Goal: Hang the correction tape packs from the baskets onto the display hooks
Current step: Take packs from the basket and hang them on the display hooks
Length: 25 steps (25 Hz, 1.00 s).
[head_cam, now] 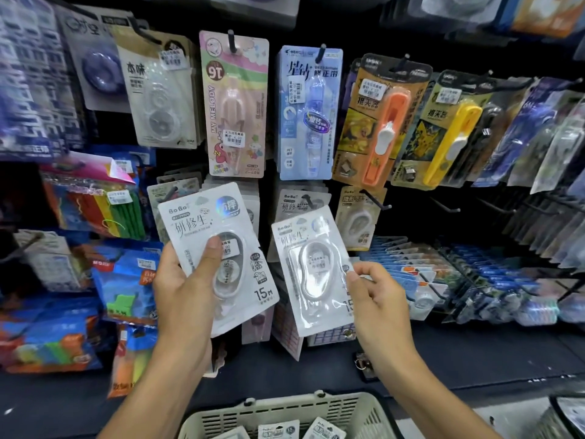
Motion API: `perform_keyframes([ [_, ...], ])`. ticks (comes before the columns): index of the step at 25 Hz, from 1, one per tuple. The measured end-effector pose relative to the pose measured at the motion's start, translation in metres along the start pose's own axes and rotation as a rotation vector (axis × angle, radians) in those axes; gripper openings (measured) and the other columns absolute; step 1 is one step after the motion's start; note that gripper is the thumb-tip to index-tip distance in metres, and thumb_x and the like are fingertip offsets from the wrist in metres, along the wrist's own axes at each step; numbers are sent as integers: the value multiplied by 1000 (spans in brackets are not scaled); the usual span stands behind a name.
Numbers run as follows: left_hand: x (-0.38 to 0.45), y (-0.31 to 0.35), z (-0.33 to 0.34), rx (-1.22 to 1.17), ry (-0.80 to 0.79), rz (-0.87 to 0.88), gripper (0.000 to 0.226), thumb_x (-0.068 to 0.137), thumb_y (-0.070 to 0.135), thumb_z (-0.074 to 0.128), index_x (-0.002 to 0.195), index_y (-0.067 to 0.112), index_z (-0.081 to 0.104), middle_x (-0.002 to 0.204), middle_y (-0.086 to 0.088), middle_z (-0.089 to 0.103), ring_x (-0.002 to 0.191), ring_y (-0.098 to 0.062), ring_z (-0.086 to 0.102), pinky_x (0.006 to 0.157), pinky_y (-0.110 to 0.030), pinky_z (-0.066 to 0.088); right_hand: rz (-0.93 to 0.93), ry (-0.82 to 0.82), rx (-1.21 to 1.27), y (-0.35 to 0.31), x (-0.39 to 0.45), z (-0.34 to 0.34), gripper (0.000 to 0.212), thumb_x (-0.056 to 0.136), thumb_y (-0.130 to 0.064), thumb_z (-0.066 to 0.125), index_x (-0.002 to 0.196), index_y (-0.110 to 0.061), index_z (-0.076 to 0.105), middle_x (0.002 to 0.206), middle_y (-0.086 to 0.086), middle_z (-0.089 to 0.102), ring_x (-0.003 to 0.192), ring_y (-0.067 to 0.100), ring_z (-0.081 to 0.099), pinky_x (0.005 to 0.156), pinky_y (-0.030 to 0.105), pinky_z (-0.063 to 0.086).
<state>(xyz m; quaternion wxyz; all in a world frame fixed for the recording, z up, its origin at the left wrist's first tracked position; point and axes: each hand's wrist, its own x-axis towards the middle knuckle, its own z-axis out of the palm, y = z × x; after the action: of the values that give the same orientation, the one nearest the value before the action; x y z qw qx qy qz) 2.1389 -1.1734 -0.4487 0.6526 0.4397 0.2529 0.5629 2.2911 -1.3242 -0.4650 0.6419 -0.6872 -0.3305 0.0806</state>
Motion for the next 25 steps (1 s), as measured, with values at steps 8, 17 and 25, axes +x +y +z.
perform_keyframes([
  [8,10,1,4,30,-60,-34,22,99,13,64,108,32,68,107,12,79,92,-9,77,62,-20,59,113,90,77,-2,6,3,17,106,-29,50,93,-26,60,81,14,68,65,21,53,58,33,43],
  [17,13,-6,17,185,-260,39,21,99,14,63,111,31,65,101,22,78,92,2,74,67,-11,55,243,-16,56,2,4,29,29,101,-14,59,110,-41,66,125,-9,64,117,24,64,98,42,56],
  [25,11,-14,17,1003,-501,224,40,100,50,48,132,28,59,134,12,62,128,-14,53,106,-37,45,58,-106,296,-13,26,41,46,89,-7,74,120,-40,67,124,-17,69,112,-2,65,92,23,55],
])
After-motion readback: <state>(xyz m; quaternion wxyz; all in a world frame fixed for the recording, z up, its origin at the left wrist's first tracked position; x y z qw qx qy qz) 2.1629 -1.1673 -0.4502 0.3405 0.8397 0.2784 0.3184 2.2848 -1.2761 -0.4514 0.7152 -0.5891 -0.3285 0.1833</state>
